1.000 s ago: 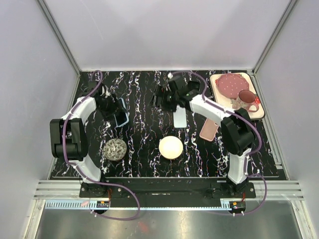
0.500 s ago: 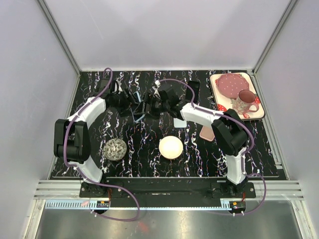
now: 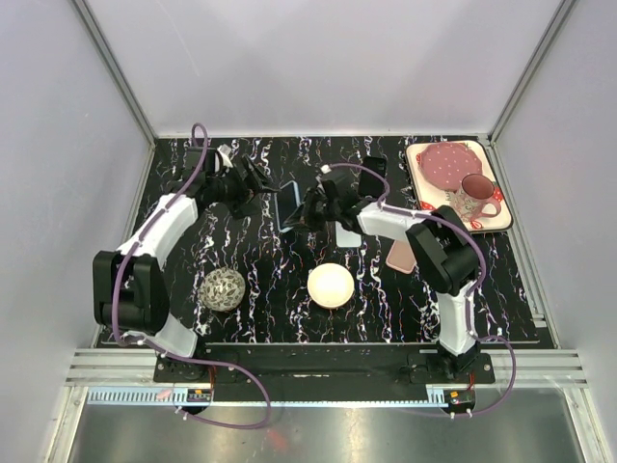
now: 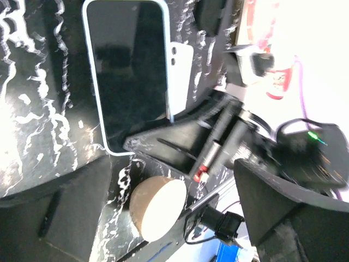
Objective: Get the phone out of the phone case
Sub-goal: Pick up the phone at the center of the board, then remove the phone case from the phone.
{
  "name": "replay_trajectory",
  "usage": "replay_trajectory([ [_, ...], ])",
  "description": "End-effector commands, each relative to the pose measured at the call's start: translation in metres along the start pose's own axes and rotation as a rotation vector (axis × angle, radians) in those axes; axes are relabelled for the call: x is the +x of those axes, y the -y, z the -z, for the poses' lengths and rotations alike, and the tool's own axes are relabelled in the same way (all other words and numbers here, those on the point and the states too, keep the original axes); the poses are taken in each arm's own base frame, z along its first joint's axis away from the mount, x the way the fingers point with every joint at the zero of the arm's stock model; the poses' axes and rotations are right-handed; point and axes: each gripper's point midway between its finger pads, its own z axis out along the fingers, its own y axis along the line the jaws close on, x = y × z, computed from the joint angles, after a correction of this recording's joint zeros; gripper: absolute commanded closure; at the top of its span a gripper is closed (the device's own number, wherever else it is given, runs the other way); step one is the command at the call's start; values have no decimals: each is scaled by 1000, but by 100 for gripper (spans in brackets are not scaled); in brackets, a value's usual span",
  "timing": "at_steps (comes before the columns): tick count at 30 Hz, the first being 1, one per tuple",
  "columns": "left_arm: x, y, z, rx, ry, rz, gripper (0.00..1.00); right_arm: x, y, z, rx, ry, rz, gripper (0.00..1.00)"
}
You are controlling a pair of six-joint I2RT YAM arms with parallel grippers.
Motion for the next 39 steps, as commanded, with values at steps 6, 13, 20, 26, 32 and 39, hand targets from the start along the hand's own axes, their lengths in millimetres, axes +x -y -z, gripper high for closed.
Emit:
replay_trajectory([
  [6,-10,48,30,377,97,-33,1,-32,-66,82,-462,-1,-101,100],
  [13,4,66,18,568,15,24,1,-22,-102,111,-660,-75,-88,100],
  [20,10,78,1,576,-10,30,1,-15,-113,121,-694,-109,-36,100],
  [26,2,89,-1,626,12,39,16,-11,-121,127,-726,-139,-33,100],
  [32,1,113,10,733,18,19,60,-6,-120,126,-748,-180,-49,100],
  [39,-4,122,19,792,38,46,100,1,-109,120,-712,-198,-57,93],
])
